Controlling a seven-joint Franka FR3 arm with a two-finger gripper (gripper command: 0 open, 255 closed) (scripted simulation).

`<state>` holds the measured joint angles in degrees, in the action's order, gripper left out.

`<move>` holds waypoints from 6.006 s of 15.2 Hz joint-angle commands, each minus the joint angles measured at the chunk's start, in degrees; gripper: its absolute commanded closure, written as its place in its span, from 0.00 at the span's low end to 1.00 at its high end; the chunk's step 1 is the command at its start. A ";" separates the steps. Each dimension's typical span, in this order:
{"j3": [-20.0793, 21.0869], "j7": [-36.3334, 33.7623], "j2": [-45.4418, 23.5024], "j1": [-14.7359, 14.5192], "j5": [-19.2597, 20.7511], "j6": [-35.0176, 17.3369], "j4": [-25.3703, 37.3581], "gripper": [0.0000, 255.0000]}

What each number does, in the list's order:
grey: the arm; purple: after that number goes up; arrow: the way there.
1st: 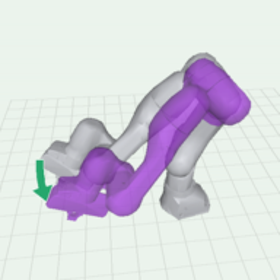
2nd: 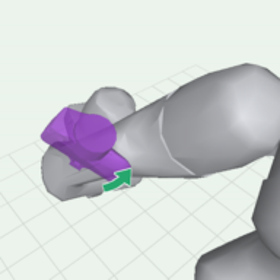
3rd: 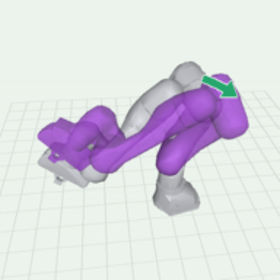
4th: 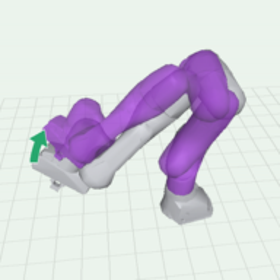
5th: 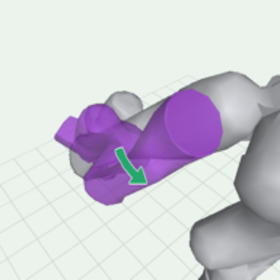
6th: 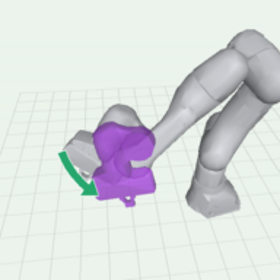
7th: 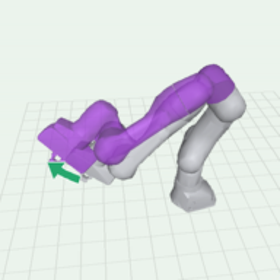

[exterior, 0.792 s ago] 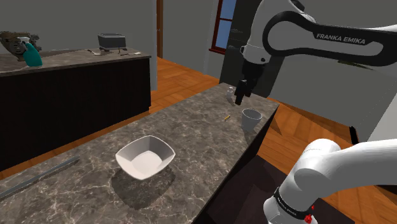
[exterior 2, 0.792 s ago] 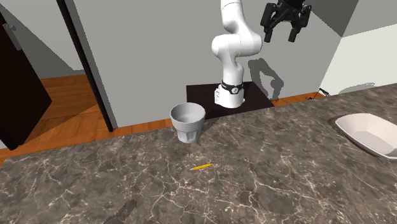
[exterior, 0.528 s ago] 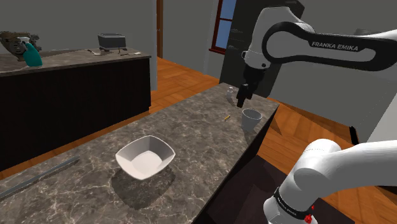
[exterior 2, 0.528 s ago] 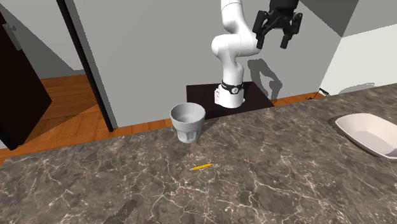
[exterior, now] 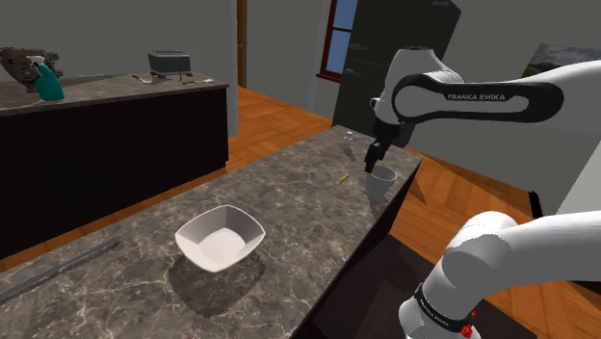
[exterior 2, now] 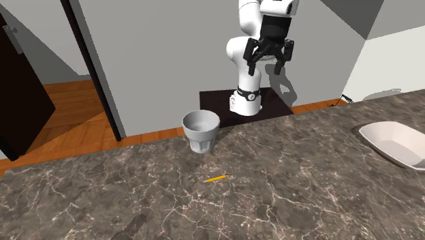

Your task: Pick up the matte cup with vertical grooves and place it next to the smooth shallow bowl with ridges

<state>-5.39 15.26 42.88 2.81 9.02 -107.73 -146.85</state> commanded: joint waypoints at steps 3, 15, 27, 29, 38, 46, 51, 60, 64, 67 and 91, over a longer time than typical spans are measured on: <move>-4.09 4.10 -2.78 2.09 3.56 -7.03 -3.05 0.00; -15.83 14.79 -18.96 6.33 10.38 -27.95 -4.21 0.00; -17.23 14.91 -23.82 6.29 10.63 -34.38 -5.73 0.00; -17.22 14.91 -23.80 6.29 10.64 -34.36 -5.74 0.00; -17.23 14.93 -23.81 6.29 10.63 -34.37 -5.73 1.00; -16.22 15.43 -19.66 6.23 10.08 -27.68 -3.15 1.00; -15.51 15.83 -17.28 6.11 9.57 -23.11 -0.92 1.00; -14.27 16.60 -14.20 5.82 8.55 -15.30 3.85 1.00; -13.76 16.95 -13.28 5.66 8.09 -11.99 6.25 1.00; -13.39 17.22 -12.76 5.53 7.75 -9.57 8.17 1.00; 8.59 -5.38 0.43 -2.86 -2.22 2.75 3.19 1.00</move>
<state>1.84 11.42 42.94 0.60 7.62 -105.36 -143.47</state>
